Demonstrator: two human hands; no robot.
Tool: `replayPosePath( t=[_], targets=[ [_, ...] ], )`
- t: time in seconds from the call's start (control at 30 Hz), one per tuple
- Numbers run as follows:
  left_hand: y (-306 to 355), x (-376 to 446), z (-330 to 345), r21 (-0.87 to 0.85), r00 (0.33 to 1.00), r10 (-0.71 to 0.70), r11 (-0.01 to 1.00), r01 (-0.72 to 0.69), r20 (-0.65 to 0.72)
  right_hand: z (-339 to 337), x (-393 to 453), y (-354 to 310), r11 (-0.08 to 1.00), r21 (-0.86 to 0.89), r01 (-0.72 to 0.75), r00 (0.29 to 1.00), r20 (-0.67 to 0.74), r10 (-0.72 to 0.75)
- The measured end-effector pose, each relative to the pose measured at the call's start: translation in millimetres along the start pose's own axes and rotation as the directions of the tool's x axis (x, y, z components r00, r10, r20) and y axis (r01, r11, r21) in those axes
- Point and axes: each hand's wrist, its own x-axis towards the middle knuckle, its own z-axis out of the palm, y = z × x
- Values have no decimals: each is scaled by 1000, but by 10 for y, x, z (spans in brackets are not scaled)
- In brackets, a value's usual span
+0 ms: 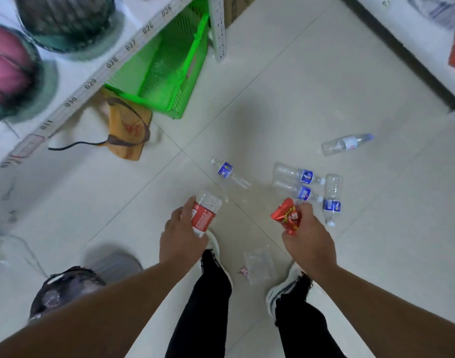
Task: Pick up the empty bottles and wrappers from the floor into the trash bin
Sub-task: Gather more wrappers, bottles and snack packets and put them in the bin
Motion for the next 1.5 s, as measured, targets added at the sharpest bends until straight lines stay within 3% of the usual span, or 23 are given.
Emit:
replayPosePath(
  t=[0.27,0.4,0.63,0.83,0.97,1.17,1.3,1.5],
  targets=[
    [-350,-713,50,24,994,40,999,-38,-103,79,-592,340,996,90,-26,998,51,22],
    [-525,-998,378,-50,990,-63,997,57,-128,225,-853,758,998,12,-65,986,155,63],
    [-793,-1335,1038,-107,993,-117,988,116,-11,809,-1070,1210,999,-27,-32,968,249,38],
    [-1429,-979,1654,-111,994,-89,989,95,58,1821,-746,1568,997,-75,-31,984,173,43],
    [-2118,-513,2287,-96,999,-41,994,42,17,2795,-241,2045,993,-117,14,987,161,5],
    [-2965,-171,3162,-72,1000,17,997,-17,-11,3948,148,2848,942,-259,215,969,173,-174],
    [-3081,-379,3209,-76,999,13,997,-17,-49,3868,30,2969,945,-251,210,975,131,-182],
    [-2637,-1194,2555,-168,991,-97,983,80,-95,2786,-690,2661,979,-134,154,986,80,-144]
  ],
)
